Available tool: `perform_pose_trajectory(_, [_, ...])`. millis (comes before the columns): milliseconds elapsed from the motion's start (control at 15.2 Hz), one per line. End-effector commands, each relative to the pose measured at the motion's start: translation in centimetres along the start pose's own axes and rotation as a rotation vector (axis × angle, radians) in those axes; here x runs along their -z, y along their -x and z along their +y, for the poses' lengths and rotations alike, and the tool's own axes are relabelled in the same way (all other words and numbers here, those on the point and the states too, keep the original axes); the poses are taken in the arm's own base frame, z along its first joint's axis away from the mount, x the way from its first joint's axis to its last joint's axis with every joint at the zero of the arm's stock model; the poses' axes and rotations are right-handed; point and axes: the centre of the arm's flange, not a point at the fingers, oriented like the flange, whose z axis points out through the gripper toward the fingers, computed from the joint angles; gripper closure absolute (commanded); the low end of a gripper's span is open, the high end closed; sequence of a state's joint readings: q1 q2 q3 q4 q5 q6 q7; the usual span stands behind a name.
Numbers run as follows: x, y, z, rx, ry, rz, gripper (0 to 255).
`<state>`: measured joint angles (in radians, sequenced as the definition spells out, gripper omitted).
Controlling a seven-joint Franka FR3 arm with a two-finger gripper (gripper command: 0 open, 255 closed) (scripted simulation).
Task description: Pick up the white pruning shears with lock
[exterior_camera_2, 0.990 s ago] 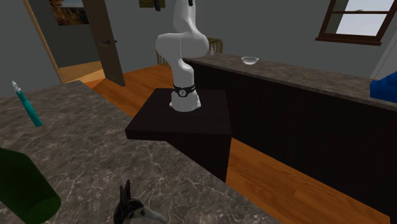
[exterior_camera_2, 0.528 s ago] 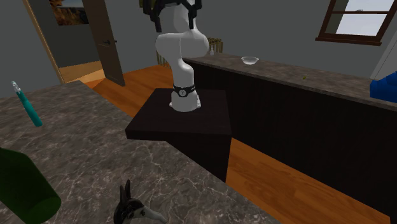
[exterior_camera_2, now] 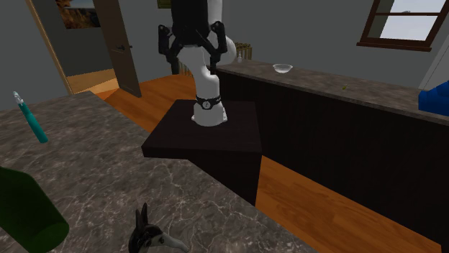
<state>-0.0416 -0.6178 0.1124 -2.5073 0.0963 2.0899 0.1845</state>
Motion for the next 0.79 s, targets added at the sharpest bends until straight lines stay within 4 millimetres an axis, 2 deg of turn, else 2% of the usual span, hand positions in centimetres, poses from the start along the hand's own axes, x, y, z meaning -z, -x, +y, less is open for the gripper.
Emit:
perform_pose_trajectory(0, [-2.8, -0.9, -0.6, -0.014, 0.011, 0.022, 0])
perform_pose_trajectory(726, [-15.0, -7.5, -1.4, -0.094, 0.077, 0.124, 0])
